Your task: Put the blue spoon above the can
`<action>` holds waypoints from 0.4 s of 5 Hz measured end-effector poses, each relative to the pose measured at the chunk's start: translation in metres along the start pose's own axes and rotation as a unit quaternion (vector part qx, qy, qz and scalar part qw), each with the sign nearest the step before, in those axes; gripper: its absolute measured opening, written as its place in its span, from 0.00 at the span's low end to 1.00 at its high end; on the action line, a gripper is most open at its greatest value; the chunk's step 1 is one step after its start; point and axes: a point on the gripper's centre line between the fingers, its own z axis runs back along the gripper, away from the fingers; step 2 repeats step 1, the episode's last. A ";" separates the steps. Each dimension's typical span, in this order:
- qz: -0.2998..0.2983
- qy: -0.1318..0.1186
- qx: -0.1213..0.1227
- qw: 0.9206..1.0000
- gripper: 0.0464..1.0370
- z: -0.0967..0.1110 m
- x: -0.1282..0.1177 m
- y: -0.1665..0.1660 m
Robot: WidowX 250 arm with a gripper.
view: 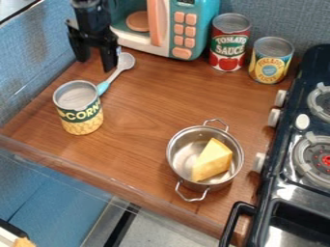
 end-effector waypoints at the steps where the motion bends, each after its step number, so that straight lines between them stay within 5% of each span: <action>1: 0.005 0.007 -0.003 1.000 0.96 0.009 0.001 -0.003; 2: 0.005 0.007 -0.003 1.000 0.96 0.009 0.001 -0.003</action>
